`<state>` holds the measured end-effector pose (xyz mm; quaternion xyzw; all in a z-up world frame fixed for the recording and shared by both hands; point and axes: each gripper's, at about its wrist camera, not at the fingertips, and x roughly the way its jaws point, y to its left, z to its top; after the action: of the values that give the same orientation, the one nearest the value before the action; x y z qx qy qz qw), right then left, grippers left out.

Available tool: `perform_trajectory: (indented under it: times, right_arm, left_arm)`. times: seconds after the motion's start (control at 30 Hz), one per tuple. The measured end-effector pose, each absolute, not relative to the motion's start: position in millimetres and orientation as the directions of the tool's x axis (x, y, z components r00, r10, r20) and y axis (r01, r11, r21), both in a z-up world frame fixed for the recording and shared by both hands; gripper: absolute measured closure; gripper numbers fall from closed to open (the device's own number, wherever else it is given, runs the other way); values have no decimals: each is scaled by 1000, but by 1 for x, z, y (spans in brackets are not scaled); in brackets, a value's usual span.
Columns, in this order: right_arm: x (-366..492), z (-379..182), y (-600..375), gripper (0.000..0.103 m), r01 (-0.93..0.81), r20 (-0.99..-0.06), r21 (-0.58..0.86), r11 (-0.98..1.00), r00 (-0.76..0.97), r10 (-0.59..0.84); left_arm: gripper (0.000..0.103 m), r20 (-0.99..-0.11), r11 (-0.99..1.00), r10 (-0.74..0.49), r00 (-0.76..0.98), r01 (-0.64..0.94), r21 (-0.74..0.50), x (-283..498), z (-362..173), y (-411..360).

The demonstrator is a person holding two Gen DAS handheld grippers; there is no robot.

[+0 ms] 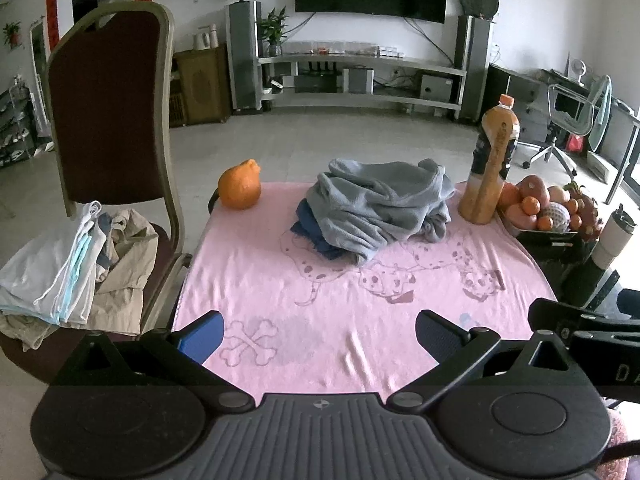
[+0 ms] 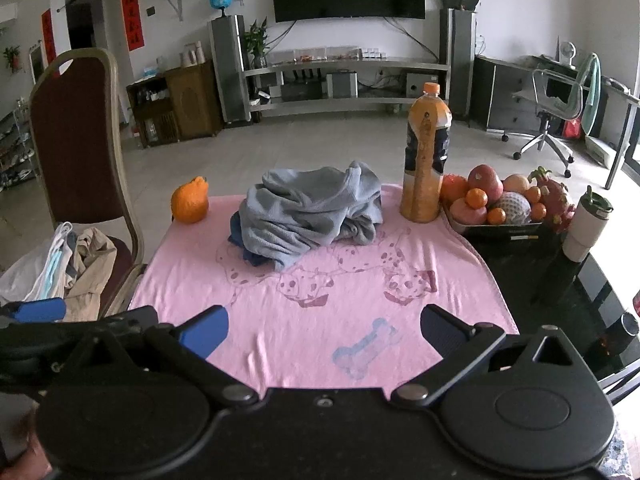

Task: Fold clothes

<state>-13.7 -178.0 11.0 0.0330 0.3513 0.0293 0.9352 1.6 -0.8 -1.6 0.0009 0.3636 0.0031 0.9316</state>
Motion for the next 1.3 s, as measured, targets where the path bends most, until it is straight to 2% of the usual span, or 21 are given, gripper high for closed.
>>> perform_trajectory:
  times: [1.3]
  right_arm:
    - [-7,-1,-179,0,-23,-673,112,993,734,93]
  left_arm:
    - [1,-681,1000,14,732,-6,14,10,-6,-3]
